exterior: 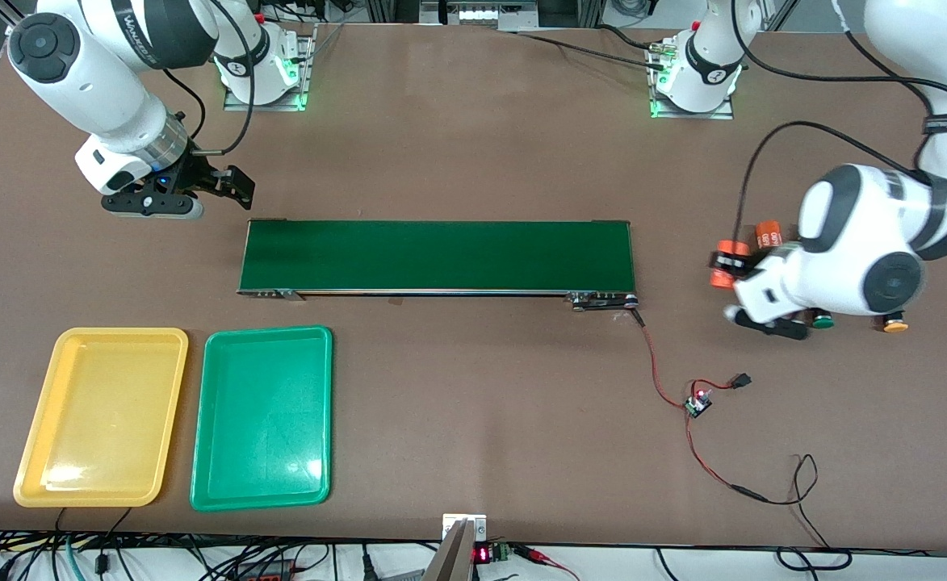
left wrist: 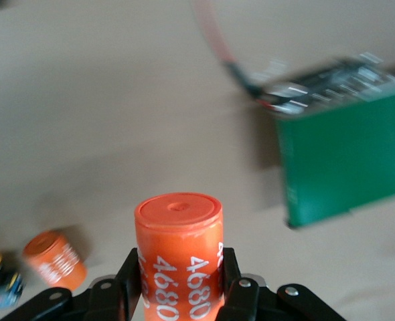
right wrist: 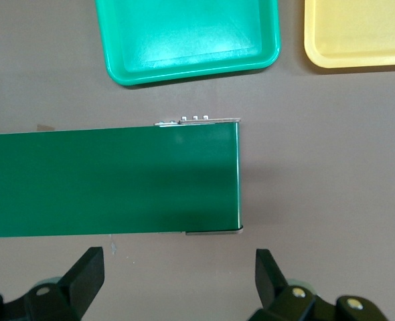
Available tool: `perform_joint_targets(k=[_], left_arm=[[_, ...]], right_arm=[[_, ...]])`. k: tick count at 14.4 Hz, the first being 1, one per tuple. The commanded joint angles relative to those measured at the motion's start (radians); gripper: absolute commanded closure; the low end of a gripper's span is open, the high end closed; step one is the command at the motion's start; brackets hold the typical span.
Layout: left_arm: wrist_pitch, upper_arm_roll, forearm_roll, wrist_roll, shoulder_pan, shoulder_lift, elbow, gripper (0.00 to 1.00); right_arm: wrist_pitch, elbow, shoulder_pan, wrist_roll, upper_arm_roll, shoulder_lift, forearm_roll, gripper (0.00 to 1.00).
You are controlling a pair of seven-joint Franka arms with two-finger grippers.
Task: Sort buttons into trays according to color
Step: 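Place the orange cylinder on the belt while the right gripper moves to the belt end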
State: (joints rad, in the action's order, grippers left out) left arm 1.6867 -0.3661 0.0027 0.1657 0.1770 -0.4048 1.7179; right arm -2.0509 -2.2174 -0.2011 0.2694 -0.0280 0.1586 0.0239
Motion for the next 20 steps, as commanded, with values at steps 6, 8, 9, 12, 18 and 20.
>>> perform_joint_targets(k=[6,8,9,12,18,20], left_arm=[[0.152,-0.059,0.011,0.673,-0.155,-0.066,0.024,0.82],[0.239,-0.059,0.017,0.804,-0.186,-0.069,0.086,0.83],[0.287,-0.059,0.017,0.874,-0.191,-0.071,0.113,0.84],[0.304,-0.065,0.022,0.913,-0.211,-0.057,0.147,0.84],[0.300,-0.068,0.112,0.899,-0.254,-0.049,0.138,0.00],[0.254,-0.067,0.112,0.897,-0.248,-0.028,0.129,0.00]], right_arm=[[-0.022,-0.001,-0.003,0.008,0.007,-0.013,0.010,0.00],[-0.017,-0.001,0.000,0.008,0.008,-0.013,0.010,0.00],[-0.017,0.001,0.002,0.008,0.010,-0.013,0.010,0.00],[-0.017,0.001,0.002,0.008,0.010,-0.013,0.010,0.00],[-0.018,0.005,0.003,0.010,0.014,-0.013,0.010,0.00],[-0.020,0.005,0.005,0.010,0.016,-0.013,0.010,0.00]])
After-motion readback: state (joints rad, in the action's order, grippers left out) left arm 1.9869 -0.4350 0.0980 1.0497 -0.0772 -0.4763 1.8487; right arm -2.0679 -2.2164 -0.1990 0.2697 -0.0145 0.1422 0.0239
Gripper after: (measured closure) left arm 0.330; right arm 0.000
